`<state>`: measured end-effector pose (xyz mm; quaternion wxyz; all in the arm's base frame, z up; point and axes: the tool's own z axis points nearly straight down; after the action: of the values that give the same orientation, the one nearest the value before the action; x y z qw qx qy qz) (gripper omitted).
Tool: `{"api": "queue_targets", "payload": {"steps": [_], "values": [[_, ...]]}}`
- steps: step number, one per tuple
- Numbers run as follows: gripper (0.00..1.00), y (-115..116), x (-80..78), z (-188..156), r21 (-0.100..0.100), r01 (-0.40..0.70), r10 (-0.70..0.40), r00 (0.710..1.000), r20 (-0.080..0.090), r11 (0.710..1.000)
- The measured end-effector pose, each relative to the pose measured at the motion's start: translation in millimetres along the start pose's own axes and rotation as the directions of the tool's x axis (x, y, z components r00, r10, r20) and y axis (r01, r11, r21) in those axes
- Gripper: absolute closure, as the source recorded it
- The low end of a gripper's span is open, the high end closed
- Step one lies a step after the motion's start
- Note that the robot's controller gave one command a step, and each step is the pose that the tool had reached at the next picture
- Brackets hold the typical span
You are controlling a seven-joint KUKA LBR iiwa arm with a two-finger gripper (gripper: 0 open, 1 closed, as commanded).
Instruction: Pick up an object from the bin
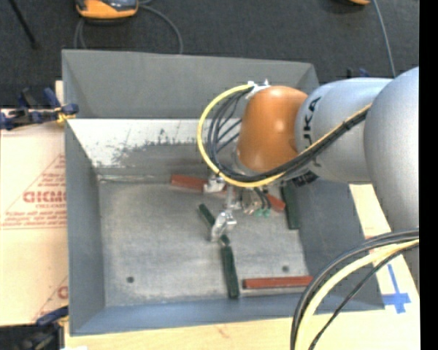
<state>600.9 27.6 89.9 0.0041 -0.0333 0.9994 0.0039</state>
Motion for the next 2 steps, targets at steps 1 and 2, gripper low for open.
{"api": "queue_targets", "payload": {"steps": [1, 2], "values": [[0.0, -15.1, 2.6, 0.2, -0.001, 0.041, -0.041, 0.999, 0.001, 0.999], [1.0, -45.1, 5.7, 2.6, 0.008, -0.076, 0.076, 0.997, -0.002, 0.997]]}}
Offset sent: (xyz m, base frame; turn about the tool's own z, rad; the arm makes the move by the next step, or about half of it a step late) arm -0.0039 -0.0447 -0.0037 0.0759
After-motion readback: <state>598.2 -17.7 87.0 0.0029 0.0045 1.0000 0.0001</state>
